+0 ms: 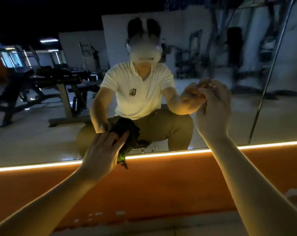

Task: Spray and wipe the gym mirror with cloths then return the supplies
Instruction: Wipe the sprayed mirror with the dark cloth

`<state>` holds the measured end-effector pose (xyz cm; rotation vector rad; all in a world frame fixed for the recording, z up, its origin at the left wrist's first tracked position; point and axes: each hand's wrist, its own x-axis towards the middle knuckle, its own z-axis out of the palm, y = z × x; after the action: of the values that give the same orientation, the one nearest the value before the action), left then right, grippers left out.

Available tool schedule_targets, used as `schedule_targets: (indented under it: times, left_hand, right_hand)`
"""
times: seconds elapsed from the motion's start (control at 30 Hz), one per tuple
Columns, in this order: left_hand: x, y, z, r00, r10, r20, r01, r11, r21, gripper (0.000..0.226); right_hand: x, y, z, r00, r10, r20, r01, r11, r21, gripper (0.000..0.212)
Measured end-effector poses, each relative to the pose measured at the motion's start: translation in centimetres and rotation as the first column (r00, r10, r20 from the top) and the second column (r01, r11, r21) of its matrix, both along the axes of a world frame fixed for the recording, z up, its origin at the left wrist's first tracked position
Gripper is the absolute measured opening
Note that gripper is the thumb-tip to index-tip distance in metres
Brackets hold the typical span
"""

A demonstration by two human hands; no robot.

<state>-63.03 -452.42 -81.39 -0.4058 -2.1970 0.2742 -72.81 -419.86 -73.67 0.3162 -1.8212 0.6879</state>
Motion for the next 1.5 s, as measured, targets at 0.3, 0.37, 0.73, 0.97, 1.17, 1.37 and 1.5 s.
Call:
schedule_targets:
  times: [0.3,0.37,0.73,0.97,1.17,1.37,1.5]
  left_hand:
    - [-3.1,2.8,-0.1,0.998,0.042,0.055,-0.030,0.980,-0.197,0.081]
    - [-4.4,5.2,0.2,0.997,0.041,0.071,-0.025,0.976,-0.217,0.086]
    - [-7.5,17.6,1.5,0.999,0.015,-0.037,-0.023,0.970,-0.241,0.075]
    - [-4.4,6.3,4.4,0.982,0.168,-0.087,-0.179,0.974,-0.138,0.076]
    - [-1.2,0.2,6.2,0.956,0.238,-0.173,-0.236,0.971,0.032,0.075]
    - [-3.9,3.3,4.9,0.979,0.090,-0.182,-0.086,0.996,0.033,0.073]
    - [-6.5,7.0,4.7,0.987,0.074,-0.143,-0.071,0.997,0.026,0.069]
  right_hand:
    - [-0.4,1.0,-0.1,0.998,0.016,0.054,-0.021,0.997,0.081,0.039]
    - [-0.2,1.1,0.1,0.998,0.036,0.044,-0.039,0.997,0.068,0.043]
    - [0.3,0.7,1.2,0.995,0.094,0.046,-0.090,0.994,-0.066,0.045]
    - [-0.6,0.7,0.7,0.999,0.040,-0.028,-0.041,0.999,-0.010,0.039]
    - [-0.4,0.7,0.2,0.999,0.039,0.000,-0.039,0.999,0.036,0.047]
    - [0.0,0.7,0.0,0.999,0.054,-0.003,-0.054,0.998,0.036,0.046]
    - [-0.1,0.6,0.4,0.998,0.064,-0.010,-0.064,0.998,-0.006,0.048]
